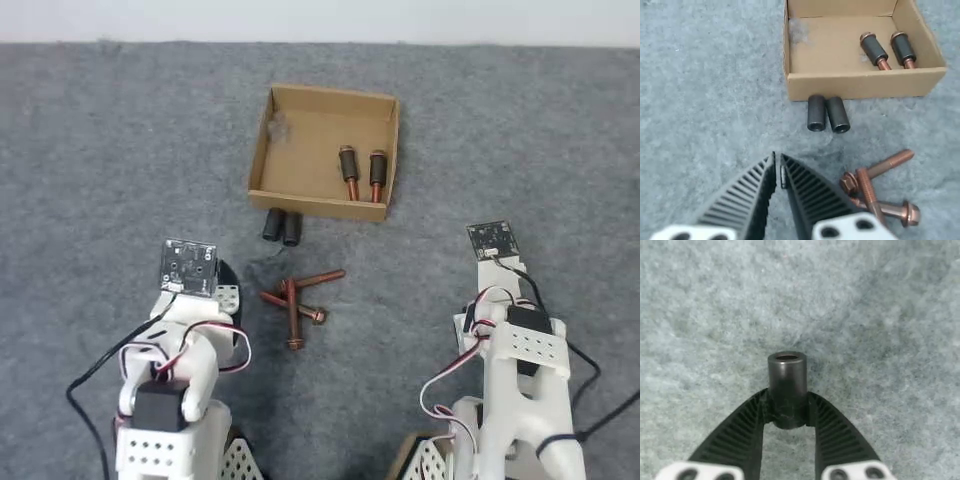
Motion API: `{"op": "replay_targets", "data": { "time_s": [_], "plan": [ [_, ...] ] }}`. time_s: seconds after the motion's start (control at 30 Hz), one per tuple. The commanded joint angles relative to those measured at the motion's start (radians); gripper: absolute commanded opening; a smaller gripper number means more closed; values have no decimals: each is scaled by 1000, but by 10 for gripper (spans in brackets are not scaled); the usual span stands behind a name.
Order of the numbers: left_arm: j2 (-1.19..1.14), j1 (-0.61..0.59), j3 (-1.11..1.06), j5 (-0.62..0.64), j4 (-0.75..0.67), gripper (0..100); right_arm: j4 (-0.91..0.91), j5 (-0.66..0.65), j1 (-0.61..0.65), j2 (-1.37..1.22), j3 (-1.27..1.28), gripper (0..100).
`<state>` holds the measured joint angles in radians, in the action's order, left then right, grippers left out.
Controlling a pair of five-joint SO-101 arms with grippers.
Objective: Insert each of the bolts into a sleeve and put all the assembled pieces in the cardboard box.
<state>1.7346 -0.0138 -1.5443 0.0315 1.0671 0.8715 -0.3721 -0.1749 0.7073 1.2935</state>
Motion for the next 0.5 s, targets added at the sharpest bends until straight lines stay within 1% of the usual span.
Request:
{"op": "replay_targets", "data": {
  "time_s": [0.0, 0.17, 0.3, 0.47],
  "plan": [
    [-178, 6, 148, 9, -2, 13, -18, -11, -15, 35, -6, 7],
    [-442, 94, 269, 15, 5, 13, -19, -11, -15, 35, -6, 7],
    [-603, 167, 328, 143, -14, 18, -19, -11, -15, 35, -6, 7],
    [-729, 195, 358, 304, -60, 138, -21, -11, -15, 35, -6, 7]
  ]
}}
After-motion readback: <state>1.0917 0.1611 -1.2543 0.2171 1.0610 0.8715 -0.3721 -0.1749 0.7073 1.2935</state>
